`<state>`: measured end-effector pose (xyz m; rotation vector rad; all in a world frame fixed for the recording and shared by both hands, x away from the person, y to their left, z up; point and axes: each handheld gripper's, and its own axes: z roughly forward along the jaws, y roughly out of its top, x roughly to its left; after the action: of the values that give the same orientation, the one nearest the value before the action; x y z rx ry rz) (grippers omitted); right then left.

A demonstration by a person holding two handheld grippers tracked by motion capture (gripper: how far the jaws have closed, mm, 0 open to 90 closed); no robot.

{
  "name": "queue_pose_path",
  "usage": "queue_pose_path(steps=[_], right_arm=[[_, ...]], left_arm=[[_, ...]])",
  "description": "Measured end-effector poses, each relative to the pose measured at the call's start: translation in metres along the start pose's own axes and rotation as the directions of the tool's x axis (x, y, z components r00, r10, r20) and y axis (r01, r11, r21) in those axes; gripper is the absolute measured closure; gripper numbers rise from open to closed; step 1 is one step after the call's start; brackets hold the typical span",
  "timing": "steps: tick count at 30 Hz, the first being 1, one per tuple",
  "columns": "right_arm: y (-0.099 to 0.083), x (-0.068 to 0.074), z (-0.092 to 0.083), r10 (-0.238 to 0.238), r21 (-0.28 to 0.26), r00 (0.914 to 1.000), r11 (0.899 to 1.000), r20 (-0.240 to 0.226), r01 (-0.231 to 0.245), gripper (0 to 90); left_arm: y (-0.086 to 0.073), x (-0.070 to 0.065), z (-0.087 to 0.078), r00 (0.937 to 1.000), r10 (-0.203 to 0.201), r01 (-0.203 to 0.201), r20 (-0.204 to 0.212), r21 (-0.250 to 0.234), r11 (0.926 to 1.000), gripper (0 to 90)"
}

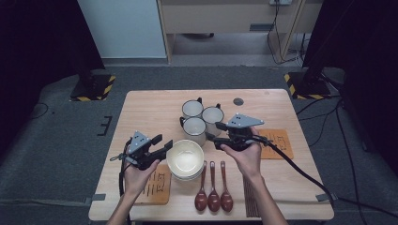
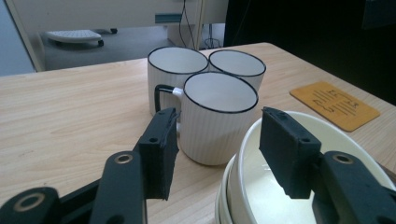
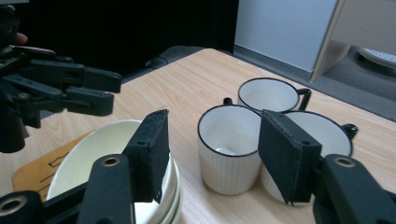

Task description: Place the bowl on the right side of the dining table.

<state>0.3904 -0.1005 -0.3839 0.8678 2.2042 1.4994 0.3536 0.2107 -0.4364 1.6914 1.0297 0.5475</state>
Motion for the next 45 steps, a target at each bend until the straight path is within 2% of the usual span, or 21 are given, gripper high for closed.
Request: queue_pose_path(steps=[2, 12, 24, 36, 45], right_arm=[[-0.001, 0.002, 0.004, 0.013, -0.01, 0.9998, 1.0, -0.012, -0.013, 44.4], [-0.015, 0.012, 0.025, 0.01, 0.031, 0.9994, 0.999, -0.035, -0.009, 45.8], [-0.028, 0.018, 0.039, 0.015, 0.063, 0.9985, 0.998, -0.053, -0.012, 47.6], [-0.04, 0.023, 0.052, 0.017, 0.103, 0.9977, 0.995, -0.065, -0.01, 54.7], [-0.048, 0.025, 0.06, 0.02, 0.132, 0.9982, 0.991, -0.056, -0.013, 61.4]], left_arm=[[-0.001, 0.0, 0.0, 1.0, -0.004, 0.004, 0.002, 0.002, 1.0, 47.7], [-0.007, -0.004, 0.002, 0.9999, 0.012, -0.012, 0.006, 0.024, 0.9997, 51.6], [-0.011, -0.009, 0.009, 0.9998, 0.02, -0.02, 0.01, 0.047, 0.9987, 55.1], [-0.015, -0.009, 0.013, 0.9997, 0.013, -0.014, 0.02, 0.07, 0.9974, 63.2], [-0.017, -0.01, 0.016, 0.9996, 0.016, -0.018, 0.023, 0.102, 0.9946, 70.8]])
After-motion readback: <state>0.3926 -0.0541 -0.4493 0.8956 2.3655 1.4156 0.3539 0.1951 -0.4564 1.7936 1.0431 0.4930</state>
